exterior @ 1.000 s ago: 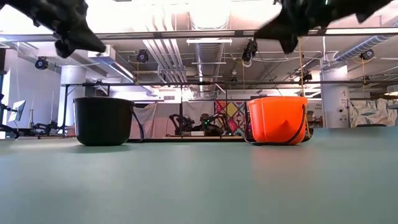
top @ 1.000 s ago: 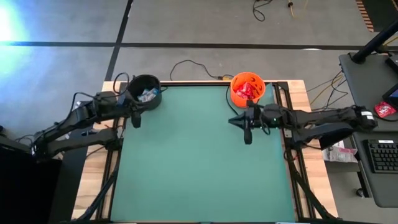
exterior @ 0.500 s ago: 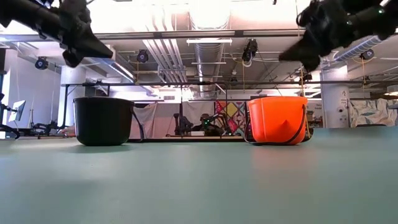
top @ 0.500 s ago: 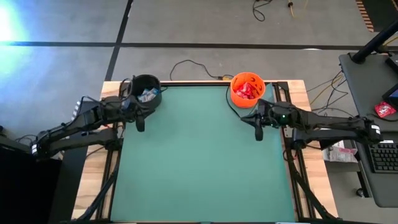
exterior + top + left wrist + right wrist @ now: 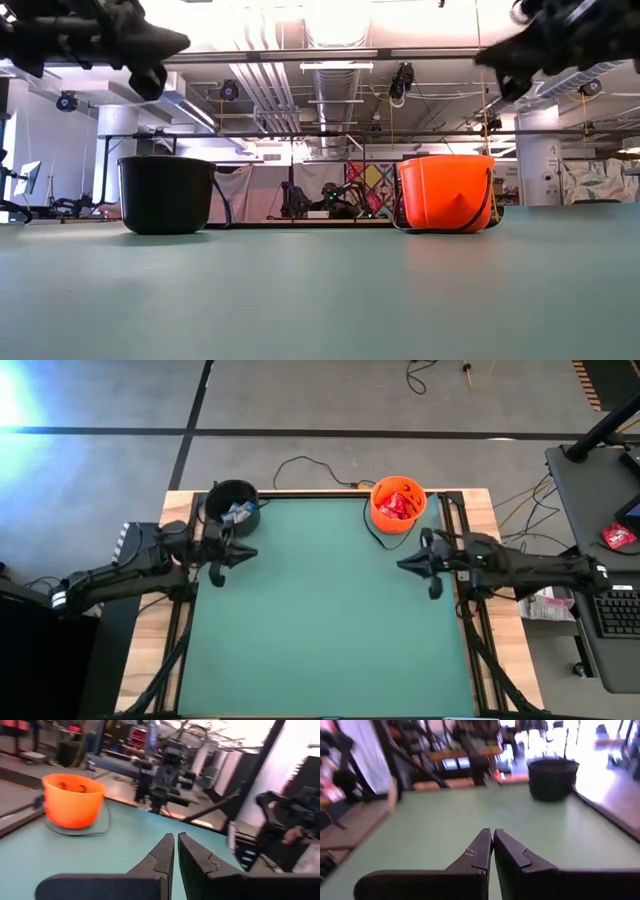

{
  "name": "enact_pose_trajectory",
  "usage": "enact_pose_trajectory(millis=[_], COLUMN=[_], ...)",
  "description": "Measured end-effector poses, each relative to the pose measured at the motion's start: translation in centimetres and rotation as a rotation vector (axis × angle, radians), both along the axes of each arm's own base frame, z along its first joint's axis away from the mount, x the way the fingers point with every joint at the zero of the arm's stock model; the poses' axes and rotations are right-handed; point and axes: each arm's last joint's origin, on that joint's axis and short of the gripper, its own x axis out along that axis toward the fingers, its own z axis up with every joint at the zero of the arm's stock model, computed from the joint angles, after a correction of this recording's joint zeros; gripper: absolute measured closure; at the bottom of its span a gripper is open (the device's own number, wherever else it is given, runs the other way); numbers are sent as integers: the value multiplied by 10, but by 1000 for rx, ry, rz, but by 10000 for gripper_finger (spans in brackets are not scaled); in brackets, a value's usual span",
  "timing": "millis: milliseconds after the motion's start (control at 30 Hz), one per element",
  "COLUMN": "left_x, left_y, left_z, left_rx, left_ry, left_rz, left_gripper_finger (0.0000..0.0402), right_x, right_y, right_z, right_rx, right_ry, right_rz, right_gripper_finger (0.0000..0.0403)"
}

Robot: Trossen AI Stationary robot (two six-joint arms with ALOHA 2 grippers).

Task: Sort candy by brand, put in halloween buckets
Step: Return to Home Position

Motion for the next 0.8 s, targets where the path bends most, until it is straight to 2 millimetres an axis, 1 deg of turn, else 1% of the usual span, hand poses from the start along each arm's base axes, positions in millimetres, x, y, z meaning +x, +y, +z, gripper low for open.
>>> enact_pose_trajectory(millis=[67,100,233,267,333,400,467,567,667,733,800], left_x=[0,0,2,3,5,6,8,11,16,18,18], left_y=[-1,-1,0,1,2,3,3,2,-12,-23,-32], left_z=[-2,-4,-12,-14,-14,-12,-11,-10,-9,-9,-10], left_rx=[-9,-30,-87,-91,-86,-50,-36,-112,-50,17,73], left_ry=[7,16,89,99,103,80,65,56,42,40,46], left_rz=[-21,-25,-17,-4,18,21,40,96,31,2,9], left_gripper_finger=[393,393,393,393,393,393,393,393,393,393,393], right_x=[-13,-18,-22,-22,-21,-21,-21,-23,-25,-24,-24], right_y=[4,5,6,6,6,6,7,11,18,20,21], right_z=[4,2,-17,-24,-37,-42,-44,-39,-36,-38,-40], right_rx=[27,68,282,332,394,396,358,320,225,208,171], right_ry=[-91,-110,-100,-77,-39,-60,-97,-229,-325,-310,-300], right_rz=[15,17,19,14,-6,-7,22,102,212,212,212], right_gripper_finger=[390,390,390,390,390,390,390,390,390,390,390])
